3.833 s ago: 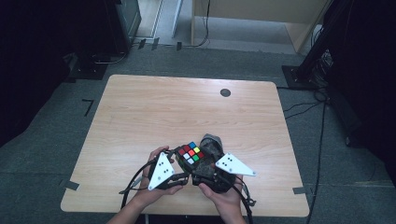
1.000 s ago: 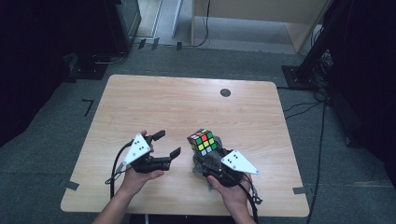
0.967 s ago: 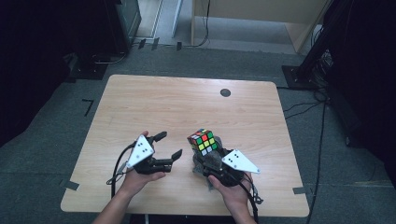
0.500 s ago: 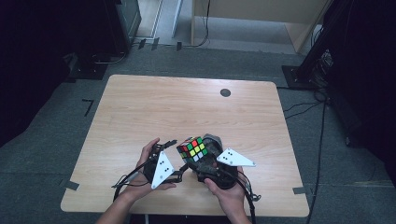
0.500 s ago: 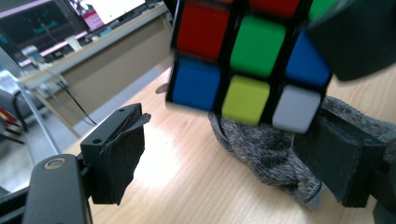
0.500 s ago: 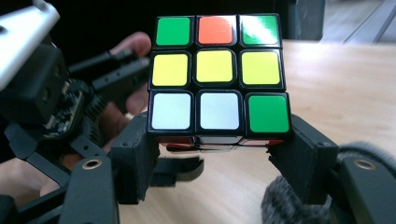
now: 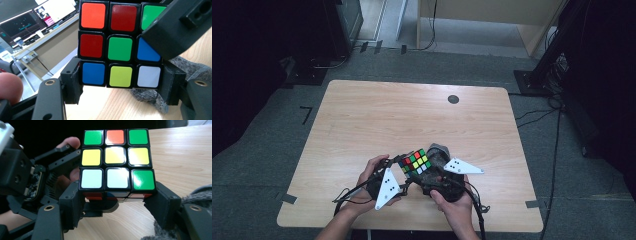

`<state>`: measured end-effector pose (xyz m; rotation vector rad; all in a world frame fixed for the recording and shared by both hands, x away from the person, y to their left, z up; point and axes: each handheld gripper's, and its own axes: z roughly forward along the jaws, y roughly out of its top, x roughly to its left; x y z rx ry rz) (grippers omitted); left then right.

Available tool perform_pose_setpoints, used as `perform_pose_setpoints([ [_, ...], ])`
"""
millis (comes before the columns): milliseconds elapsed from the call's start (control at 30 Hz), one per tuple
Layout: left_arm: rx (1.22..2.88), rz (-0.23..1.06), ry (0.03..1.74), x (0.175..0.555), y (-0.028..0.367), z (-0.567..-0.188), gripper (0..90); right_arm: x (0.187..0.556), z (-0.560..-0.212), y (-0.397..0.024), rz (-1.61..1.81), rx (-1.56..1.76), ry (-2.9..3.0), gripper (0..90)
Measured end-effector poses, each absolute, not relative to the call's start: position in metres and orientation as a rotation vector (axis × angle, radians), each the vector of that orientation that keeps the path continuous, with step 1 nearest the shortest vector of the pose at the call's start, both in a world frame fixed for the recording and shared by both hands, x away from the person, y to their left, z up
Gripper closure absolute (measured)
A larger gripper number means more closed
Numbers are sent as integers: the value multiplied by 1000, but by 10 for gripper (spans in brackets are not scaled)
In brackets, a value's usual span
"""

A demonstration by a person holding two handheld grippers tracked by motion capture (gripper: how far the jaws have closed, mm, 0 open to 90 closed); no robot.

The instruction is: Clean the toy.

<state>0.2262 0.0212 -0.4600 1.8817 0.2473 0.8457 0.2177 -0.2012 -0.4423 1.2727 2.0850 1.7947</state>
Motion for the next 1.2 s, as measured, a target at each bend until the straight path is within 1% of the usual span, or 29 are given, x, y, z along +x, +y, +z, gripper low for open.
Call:
perform_pose_setpoints([
  [33, 1875, 824, 262, 227, 22, -460, 339, 218, -442, -201, 1799, 1271, 2083, 334],
  [100, 1865, 784, 294, 231, 24, -460, 340, 218, -441, -202, 1774, 1261, 2055, 245],
  [200, 1867, 755, 360, 238, 30, -460, 341, 219, -437, -212, 1805, 1276, 1989, 171],
  [300, 1854, 691, 444, 249, 40, -459, 341, 221, -435, -226, 1791, 1308, 1895, 161],
  [367, 1847, 662, 477, 253, 45, -457, 341, 224, -438, -234, 1692, 1275, 1879, 174],
  [433, 1857, 635, 500, 256, 47, -456, 341, 229, -446, -234, 1550, 1230, 1925, 212],
  [467, 1863, 627, 505, 257, 48, -456, 341, 232, -452, -232, 1482, 1196, 1964, 245],
  [600, 1873, 560, 523, 260, 47, -458, 341, 247, -482, -226, 1302, 1179, 2103, 301],
  [767, 1848, 478, 560, 264, 52, -456, 340, 259, -512, -221, 1067, 1212, 2240, 334],
  [833, 1834, 446, 579, 266, 55, -455, 340, 261, -518, -221, 1043, 1236, 2255, 335],
  [867, 1825, 437, 591, 267, 56, -454, 339, 262, -519, -223, 1067, 1261, 2247, 361],
  [933, 1815, 420, 598, 268, 58, -454, 339, 262, -519, -225, 1073, 1280, 2236, 452],
  [967, 1817, 429, 599, 268, 58, -454, 339, 262, -519, -226, 1079, 1297, 2230, 530],
  [1000, 1824, 450, 601, 268, 58, -454, 340, 262, -519, -228, 1075, 1287, 2226, 627],
  [1033, 1839, 465, 599, 268, 57, -454, 340, 262, -518, -230, 1076, 1294, 2225, 692],
  [1100, 1891, 515, 586, 267, 54, -455, 340, 261, -514, -233, 1090, 1298, 2209, 746],
  [1133, 1922, 546, 578, 266, 51, -455, 340, 260, -511, -234, 1099, 1292, 2194, 753],
  [1200, 1953, 538, 575, 266, 49, -456, 340, 255, -500, -236, 1181, 1276, 2135, 759],
])
